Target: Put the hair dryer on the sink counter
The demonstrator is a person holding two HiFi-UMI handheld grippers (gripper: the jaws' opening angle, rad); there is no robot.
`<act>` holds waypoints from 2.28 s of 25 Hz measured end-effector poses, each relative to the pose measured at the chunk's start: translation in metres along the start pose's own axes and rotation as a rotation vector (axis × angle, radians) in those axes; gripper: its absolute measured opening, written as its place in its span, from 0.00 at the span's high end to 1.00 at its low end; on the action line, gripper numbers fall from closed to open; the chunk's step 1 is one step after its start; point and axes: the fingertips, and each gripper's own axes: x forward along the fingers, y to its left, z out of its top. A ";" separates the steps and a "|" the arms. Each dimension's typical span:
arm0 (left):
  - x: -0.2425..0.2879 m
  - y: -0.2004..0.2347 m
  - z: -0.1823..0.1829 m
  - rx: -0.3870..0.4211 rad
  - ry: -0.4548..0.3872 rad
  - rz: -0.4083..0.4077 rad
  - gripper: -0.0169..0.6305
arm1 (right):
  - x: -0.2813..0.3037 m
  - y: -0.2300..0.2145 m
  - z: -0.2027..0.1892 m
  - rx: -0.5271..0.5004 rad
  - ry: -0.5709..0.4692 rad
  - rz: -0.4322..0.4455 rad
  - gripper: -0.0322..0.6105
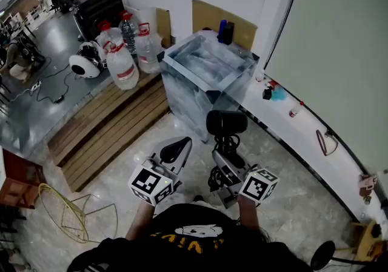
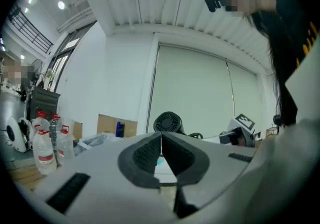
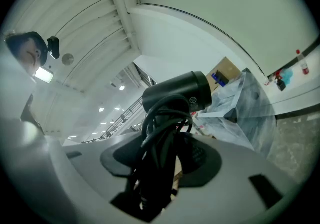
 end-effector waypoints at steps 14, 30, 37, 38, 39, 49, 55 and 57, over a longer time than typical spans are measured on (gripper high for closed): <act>0.037 0.008 -0.001 0.019 0.046 -0.006 0.96 | 0.011 -0.028 0.025 0.007 -0.017 0.005 0.63; 0.137 0.126 -0.001 -0.017 0.046 -0.173 0.96 | 0.122 -0.103 0.082 0.032 -0.089 -0.151 0.63; 0.172 0.205 0.010 -0.022 0.040 -0.234 0.96 | 0.201 -0.123 0.108 0.039 -0.115 -0.184 0.63; 0.175 0.214 0.011 -0.024 0.039 -0.244 0.96 | 0.210 -0.125 0.111 0.041 -0.119 -0.193 0.63; 0.178 0.222 0.012 -0.028 0.040 -0.253 0.96 | 0.218 -0.128 0.113 0.042 -0.122 -0.203 0.63; 0.195 0.278 0.012 -0.032 0.043 -0.322 0.96 | 0.265 -0.147 0.133 0.018 -0.174 -0.291 0.63; 0.201 0.293 0.007 -0.052 0.046 -0.331 0.96 | 0.273 -0.162 0.142 0.019 -0.177 -0.333 0.63; 0.205 0.296 0.006 -0.055 0.046 -0.334 0.96 | 0.274 -0.172 0.147 0.015 -0.174 -0.352 0.63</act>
